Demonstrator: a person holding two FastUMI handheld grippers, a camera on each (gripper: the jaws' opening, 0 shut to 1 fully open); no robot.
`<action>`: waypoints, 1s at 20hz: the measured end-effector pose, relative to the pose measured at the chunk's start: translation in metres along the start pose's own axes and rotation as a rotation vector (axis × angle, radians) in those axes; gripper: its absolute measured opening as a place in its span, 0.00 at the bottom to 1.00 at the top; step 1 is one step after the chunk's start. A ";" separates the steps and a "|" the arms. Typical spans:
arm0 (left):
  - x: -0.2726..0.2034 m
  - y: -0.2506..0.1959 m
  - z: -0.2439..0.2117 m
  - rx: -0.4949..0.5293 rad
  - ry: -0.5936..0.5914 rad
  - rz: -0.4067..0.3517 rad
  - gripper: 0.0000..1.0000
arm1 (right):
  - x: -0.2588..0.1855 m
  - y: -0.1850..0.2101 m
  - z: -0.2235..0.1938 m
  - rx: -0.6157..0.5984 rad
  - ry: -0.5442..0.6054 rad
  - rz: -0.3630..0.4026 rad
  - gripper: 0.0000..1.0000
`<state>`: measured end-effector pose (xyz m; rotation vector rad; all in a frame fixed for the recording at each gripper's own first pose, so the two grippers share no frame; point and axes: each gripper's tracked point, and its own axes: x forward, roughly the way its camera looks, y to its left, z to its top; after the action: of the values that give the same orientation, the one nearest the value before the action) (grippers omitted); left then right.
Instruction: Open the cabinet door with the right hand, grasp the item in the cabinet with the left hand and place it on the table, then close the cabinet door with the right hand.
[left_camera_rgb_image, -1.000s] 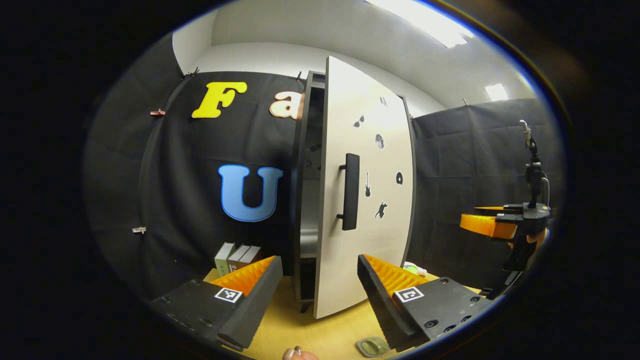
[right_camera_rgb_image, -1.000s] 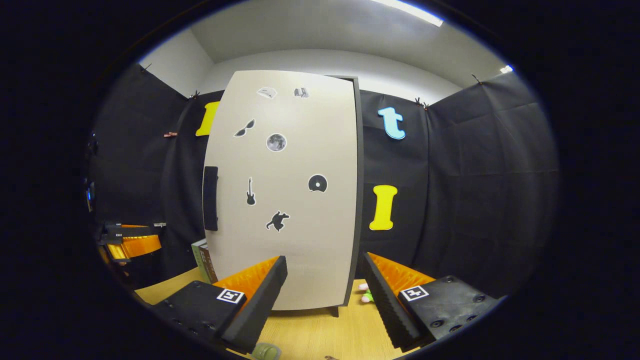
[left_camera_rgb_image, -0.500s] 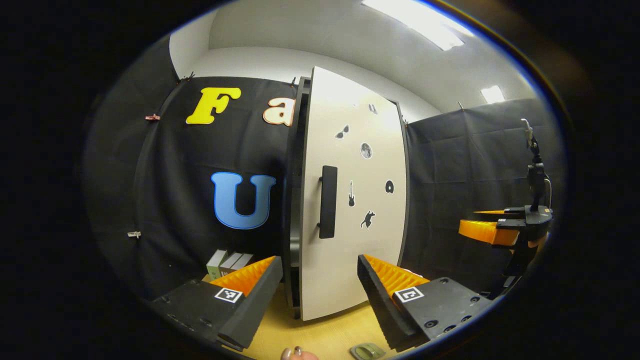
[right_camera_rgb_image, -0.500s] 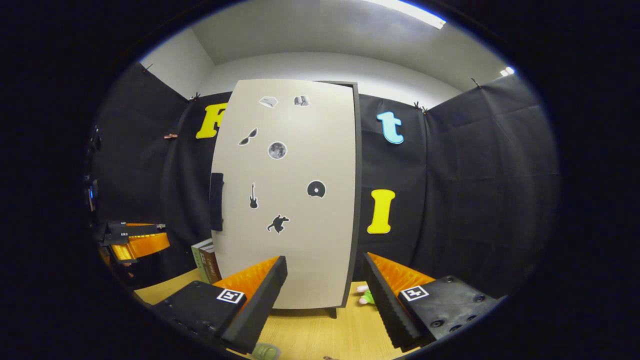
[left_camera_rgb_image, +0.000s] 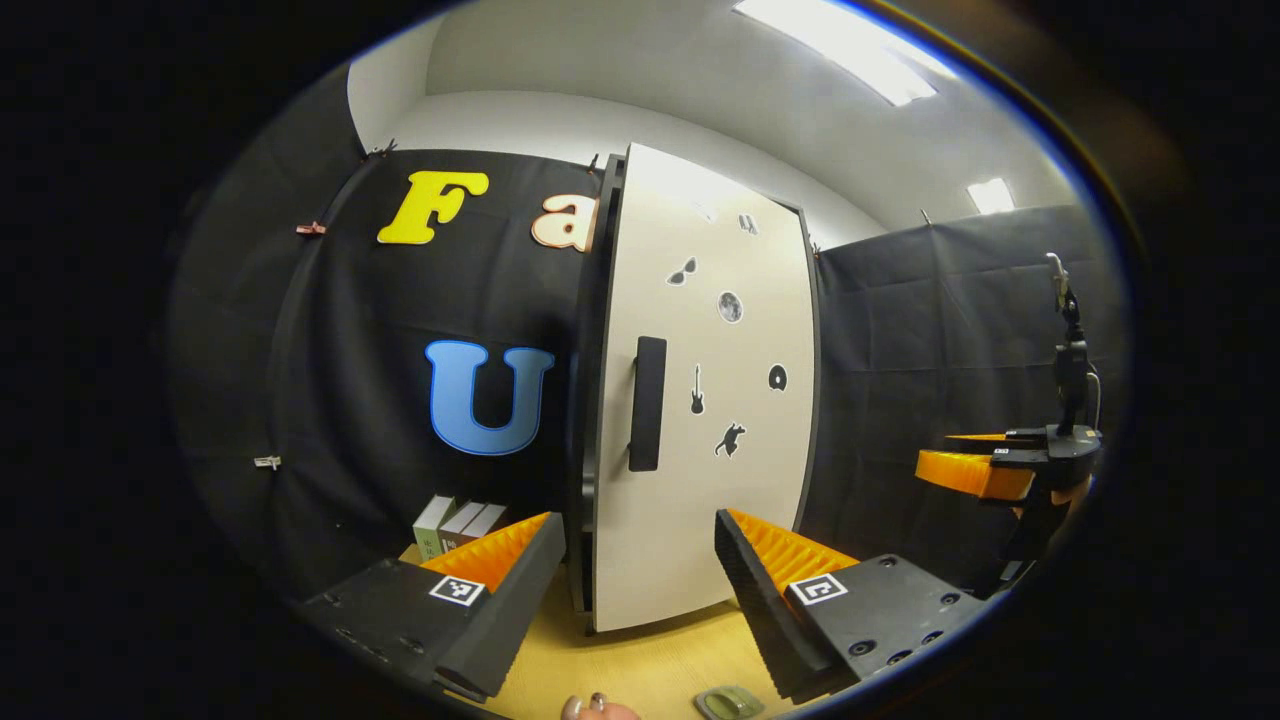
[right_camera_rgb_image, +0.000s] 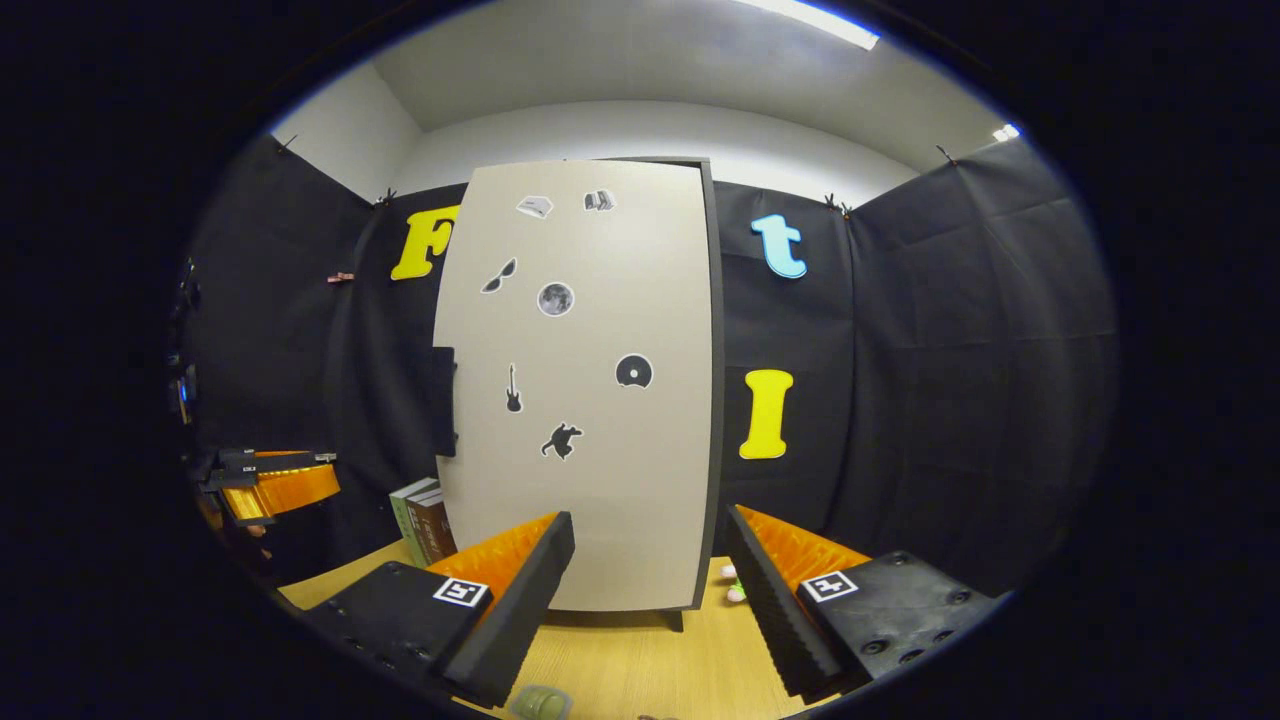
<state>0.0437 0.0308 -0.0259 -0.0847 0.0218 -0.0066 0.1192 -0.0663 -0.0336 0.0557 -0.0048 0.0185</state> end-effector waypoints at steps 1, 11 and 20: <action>0.000 0.001 0.001 -0.002 -0.003 0.001 0.94 | -0.001 0.001 0.001 -0.001 0.000 0.003 0.98; 0.000 0.007 0.007 0.009 -0.022 0.031 0.95 | -0.001 0.007 0.002 -0.007 0.002 0.014 0.98; 0.006 -0.003 0.002 0.005 -0.008 -0.007 0.94 | -0.009 -0.006 0.008 0.022 -0.006 -0.014 0.97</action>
<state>0.0500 0.0276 -0.0242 -0.0799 0.0137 -0.0131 0.1103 -0.0727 -0.0262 0.0776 -0.0103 0.0043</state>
